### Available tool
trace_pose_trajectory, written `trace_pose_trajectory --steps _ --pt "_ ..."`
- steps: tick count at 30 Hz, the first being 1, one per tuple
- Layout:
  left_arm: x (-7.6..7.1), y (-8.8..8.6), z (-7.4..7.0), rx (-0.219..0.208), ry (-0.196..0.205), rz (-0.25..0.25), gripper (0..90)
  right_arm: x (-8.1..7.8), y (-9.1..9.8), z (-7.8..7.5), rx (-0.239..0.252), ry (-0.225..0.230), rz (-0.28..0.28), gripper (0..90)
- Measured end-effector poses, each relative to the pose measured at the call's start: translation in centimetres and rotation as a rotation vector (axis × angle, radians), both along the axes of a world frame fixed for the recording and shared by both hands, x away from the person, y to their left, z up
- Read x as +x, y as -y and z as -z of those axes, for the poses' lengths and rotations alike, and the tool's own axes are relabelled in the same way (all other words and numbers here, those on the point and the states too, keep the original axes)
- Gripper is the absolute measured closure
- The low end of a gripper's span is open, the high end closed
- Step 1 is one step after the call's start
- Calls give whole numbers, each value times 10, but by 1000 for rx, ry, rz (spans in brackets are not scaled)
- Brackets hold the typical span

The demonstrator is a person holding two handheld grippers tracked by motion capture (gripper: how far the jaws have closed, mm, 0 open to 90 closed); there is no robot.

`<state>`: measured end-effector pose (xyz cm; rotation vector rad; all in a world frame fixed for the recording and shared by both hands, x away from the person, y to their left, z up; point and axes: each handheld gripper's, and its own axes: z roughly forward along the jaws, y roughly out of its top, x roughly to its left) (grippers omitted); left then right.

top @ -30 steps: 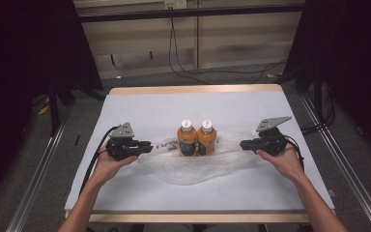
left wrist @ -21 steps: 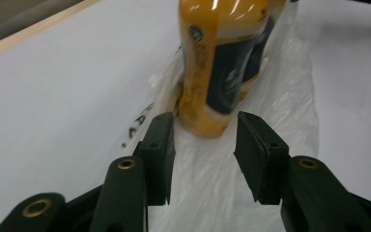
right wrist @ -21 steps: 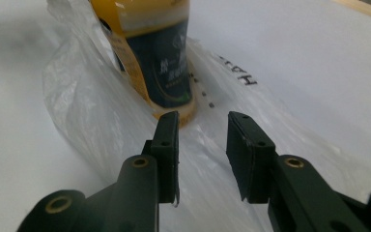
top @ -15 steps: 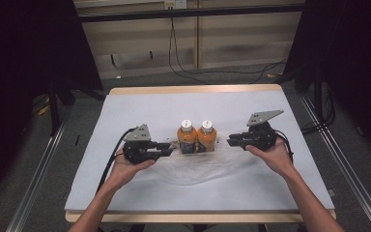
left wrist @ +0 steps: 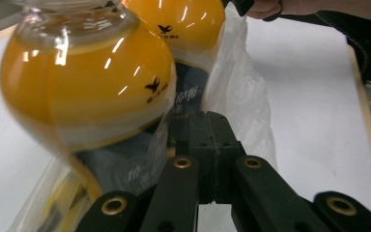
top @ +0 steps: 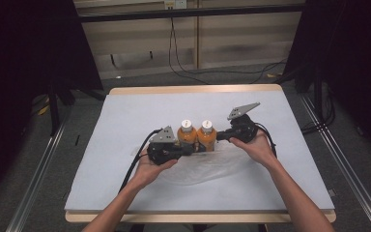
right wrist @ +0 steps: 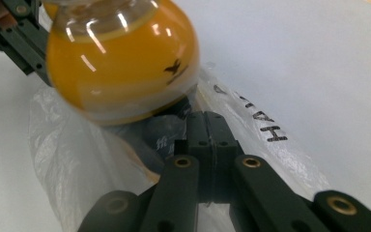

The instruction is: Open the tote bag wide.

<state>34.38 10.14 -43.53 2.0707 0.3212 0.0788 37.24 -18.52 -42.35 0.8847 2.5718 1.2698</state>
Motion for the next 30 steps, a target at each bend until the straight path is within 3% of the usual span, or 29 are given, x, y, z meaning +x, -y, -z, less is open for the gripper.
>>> trace_pose_trajectory --steps 9,10,15,22,27,28,30 --pt "0 17 13 59 30 -7 900 11 -8 16 -11 -43 -6 900" --pt "1 17 15 53 22 -7 900 12 -8 19 -2 -51 -4 900" --pt "3 18 31 104 -1 -10 892 17 -11 28 -12 -74 -9 900" --pt "-4 27 43 132 -7 9 886 25 -14 41 -12 -111 10 900" --pt "-9 28 44 197 4 4 887 32 -19 51 -7 -145 16 900" --pt "-10 29 46 183 -4 8 887 34 -21 53 -9 -151 16 900" --pt "-12 30 50 204 -9 18 892 35 -23 55 -22 -150 22 900"
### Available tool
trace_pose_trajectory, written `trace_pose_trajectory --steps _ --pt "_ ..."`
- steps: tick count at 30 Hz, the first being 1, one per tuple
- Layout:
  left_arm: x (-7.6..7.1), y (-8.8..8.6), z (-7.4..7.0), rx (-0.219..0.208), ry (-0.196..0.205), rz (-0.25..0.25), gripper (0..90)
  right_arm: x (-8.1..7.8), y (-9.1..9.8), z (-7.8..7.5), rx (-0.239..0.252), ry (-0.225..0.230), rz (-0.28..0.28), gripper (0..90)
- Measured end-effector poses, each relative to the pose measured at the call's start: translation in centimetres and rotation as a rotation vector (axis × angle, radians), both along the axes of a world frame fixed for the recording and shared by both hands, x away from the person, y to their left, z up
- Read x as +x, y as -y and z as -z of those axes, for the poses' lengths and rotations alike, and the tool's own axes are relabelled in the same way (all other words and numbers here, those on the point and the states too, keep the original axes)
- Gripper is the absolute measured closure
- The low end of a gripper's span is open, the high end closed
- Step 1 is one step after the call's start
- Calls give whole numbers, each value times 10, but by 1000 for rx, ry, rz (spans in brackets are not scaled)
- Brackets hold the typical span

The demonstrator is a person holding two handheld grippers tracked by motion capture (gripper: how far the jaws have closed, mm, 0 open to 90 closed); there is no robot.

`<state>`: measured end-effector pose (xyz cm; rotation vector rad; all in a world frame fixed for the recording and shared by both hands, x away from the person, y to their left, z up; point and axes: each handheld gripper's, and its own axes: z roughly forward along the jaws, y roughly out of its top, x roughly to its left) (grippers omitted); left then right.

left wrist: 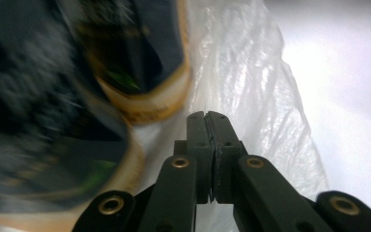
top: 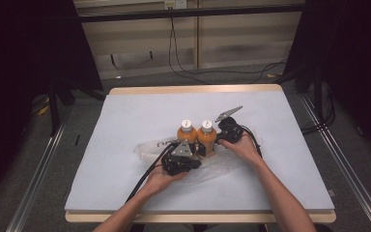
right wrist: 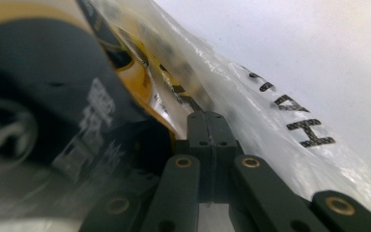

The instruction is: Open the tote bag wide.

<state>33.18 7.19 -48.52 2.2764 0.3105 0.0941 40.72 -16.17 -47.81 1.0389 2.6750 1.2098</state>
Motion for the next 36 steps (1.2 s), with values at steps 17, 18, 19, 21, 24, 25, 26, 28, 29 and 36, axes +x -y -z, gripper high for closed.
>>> trace_pose_trajectory --steps 17,18,19,21,24,25,26,28,29,36 --pt "-12 2 -1 12 -57 95 900 27 -13 11 46 -56 50 900" --pt "-13 2 -1 3 -69 104 900 29 -13 11 49 -60 53 900" --pt "-14 2 -2 16 -72 112 900 31 -14 11 46 -64 57 900" --pt "-18 2 -1 6 -69 120 900 36 -19 9 22 -53 71 900" --pt "-21 3 -1 -1 -74 135 900 39 -23 9 20 -42 78 900" --pt "-21 3 -1 -2 -75 138 900 40 -23 10 26 -42 85 900" --pt "-21 2 -1 0 -80 145 900 41 -23 10 27 -37 91 900" --pt "-23 2 0 -16 -90 145 900 42 -23 11 29 -20 123 900" --pt "-25 3 0 -19 -82 152 900 42 -23 11 24 -11 138 900" --pt "-33 5 0 -13 -64 189 900 45 -24 12 38 -14 158 900"
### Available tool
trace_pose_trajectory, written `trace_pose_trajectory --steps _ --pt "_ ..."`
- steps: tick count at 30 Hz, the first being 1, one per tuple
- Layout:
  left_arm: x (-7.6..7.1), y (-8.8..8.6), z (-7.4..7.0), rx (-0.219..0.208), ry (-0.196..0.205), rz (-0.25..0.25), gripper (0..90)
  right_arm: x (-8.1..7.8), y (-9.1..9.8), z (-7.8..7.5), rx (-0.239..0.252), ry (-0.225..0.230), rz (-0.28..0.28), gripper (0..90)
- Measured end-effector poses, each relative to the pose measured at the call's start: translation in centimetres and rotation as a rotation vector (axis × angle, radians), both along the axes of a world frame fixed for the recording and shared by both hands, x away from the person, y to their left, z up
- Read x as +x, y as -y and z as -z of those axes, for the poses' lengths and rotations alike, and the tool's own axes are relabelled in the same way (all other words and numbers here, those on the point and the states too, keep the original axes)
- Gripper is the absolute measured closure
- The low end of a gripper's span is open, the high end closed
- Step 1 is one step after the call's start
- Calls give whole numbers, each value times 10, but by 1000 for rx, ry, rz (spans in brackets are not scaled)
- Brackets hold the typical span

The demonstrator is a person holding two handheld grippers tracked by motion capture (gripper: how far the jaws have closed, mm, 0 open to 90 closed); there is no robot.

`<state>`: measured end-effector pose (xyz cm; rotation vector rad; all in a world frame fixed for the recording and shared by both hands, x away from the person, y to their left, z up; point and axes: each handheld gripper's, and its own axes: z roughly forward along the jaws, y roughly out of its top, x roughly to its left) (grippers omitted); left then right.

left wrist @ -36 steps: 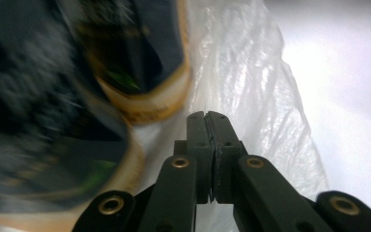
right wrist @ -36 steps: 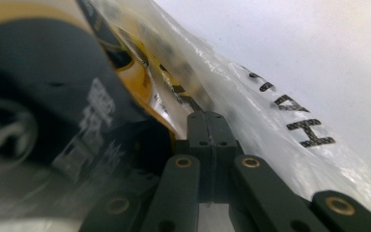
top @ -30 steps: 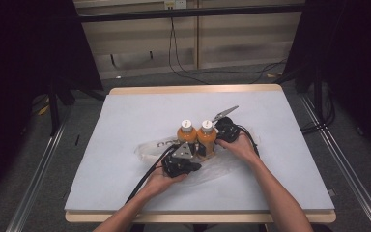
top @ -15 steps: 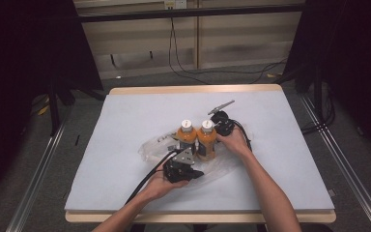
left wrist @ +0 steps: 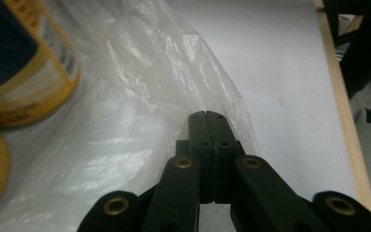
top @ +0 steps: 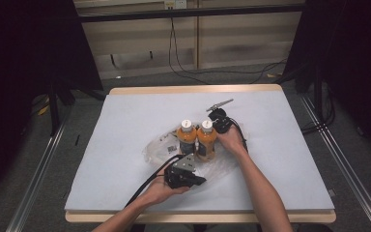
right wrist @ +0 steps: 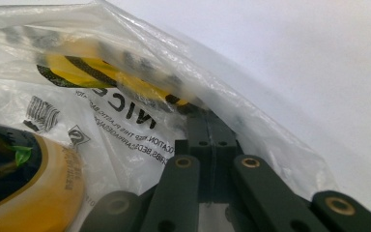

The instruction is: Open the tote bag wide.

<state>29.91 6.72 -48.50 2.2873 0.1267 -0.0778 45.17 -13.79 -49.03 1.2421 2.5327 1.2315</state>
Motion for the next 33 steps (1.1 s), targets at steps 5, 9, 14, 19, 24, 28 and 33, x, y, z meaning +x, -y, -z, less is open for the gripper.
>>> trace_pose_trajectory --steps 5,9,14,19,24,28,33 --pt "-4 1 0 -9 -12 25 900 2 -5 -2 -28 8 27 900" --pt "-11 4 1 -15 -17 49 900 6 -15 -4 -62 14 32 900" --pt "-15 3 1 -20 -32 49 900 8 -15 -1 -25 17 44 900" --pt "-21 2 0 -12 -20 71 900 10 -18 -1 -38 38 61 900" --pt "-25 1 0 -14 -22 72 900 14 -18 -2 -40 14 83 900" --pt "-29 1 -1 -5 -7 82 900 17 -22 -4 -73 25 86 900" --pt "-29 1 -1 -11 -14 98 900 20 -19 -2 -58 20 91 900"
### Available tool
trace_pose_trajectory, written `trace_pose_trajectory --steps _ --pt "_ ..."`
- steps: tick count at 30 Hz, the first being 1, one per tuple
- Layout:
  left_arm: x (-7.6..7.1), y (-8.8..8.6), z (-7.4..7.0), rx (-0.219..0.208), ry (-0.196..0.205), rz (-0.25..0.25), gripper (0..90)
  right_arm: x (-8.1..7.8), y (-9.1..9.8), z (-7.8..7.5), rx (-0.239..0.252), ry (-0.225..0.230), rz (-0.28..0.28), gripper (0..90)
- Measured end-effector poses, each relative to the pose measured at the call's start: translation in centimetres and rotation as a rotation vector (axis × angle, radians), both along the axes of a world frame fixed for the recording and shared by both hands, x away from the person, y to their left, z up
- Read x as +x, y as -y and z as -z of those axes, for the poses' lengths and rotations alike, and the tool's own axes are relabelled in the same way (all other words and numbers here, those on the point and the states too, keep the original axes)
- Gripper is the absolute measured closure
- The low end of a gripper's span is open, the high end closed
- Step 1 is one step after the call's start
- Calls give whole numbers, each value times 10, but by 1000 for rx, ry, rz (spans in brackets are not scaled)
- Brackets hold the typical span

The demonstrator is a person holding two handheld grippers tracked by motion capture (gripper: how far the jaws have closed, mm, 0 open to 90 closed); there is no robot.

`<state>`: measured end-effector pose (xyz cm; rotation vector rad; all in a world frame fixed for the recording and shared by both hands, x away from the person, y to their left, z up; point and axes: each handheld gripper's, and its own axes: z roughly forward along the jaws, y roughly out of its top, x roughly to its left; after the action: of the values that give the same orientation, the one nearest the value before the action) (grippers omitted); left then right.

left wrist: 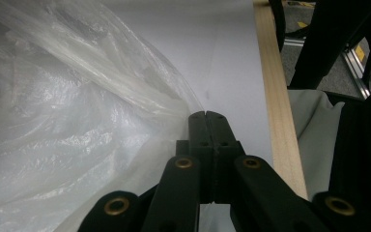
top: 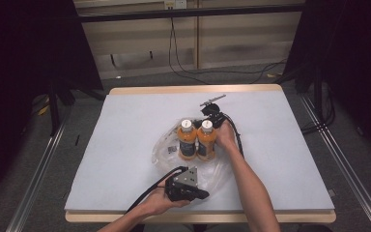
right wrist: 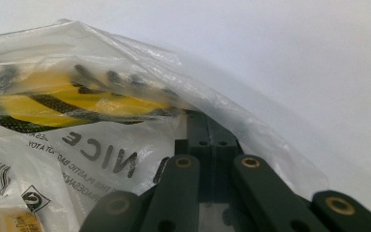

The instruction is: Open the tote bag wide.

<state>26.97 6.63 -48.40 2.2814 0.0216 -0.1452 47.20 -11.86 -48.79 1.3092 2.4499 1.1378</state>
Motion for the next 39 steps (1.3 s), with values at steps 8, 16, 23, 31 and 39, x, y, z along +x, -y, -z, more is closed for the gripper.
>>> trace_pose_trajectory --steps 8,16,23,31,39 --pt "14 -8 -9 -62 -36 -76 882 -6 9 -6 79 -17 -48 900" --pt "21 -17 -20 -134 -16 -135 773 -24 32 -33 145 59 -34 900" --pt "26 -27 -32 -175 44 -207 665 -46 46 -48 107 115 -69 900" --pt "34 -42 -41 -216 61 -303 505 -76 69 -63 108 167 -62 870" --pt "39 -60 -52 -236 60 -386 324 -105 91 -74 136 216 -52 714"
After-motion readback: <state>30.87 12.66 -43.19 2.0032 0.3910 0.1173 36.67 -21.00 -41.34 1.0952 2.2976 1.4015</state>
